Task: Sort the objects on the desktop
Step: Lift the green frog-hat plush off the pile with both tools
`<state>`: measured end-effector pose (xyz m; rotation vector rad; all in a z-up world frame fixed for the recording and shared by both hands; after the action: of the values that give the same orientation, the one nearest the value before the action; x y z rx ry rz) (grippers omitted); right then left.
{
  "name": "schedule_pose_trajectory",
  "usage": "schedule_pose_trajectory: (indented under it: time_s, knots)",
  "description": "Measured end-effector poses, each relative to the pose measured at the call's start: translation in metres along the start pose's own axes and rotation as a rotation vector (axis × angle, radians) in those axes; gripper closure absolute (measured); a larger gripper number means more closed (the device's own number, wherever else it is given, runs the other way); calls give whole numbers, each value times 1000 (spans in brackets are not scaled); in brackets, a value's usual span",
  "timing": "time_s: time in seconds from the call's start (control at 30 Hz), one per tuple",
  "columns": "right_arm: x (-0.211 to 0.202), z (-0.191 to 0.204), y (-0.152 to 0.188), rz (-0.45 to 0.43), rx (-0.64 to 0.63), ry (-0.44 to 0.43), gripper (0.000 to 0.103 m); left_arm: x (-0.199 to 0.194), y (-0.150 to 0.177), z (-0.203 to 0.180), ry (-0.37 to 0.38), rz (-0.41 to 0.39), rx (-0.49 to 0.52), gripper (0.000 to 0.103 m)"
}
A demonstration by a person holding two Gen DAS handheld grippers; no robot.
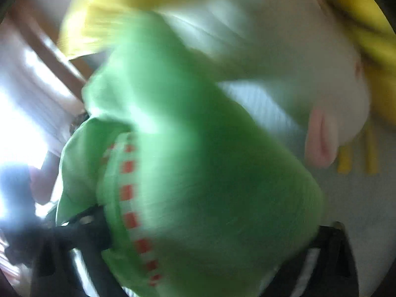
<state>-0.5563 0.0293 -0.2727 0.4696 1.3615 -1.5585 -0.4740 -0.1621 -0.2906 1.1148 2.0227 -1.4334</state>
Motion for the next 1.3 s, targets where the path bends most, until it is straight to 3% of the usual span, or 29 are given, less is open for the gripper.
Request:
schedule_pose_trajectory:
  time_s: [0.27,0.77,1.07,1.3]
  knots:
    - [-51,21,12,-62,-5,34,22,-50,5,-32,12,-29,62,24]
    - [-239,68,48,-282,-53,69,22,-186,15,-145,73,-190,185,24]
    - [-321,63,83,-354,-77,103,22,-231,43,-205,113,-244,235,24]
    - [-394,34,104,-392,-40,181,22,-240,55,-247,204,-225,297,24]
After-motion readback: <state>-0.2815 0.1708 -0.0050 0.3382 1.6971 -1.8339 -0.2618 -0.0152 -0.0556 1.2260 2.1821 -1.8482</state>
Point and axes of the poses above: each gripper's, at about its wrist camera, not at the fingertips, and x roughly the way its jaws point, z to its left, y to its underside, the point moved 2 cm from there along x, roughly the way its jaws point, and after that the axes turned 6 degrees about y, right-handed, at the moved point
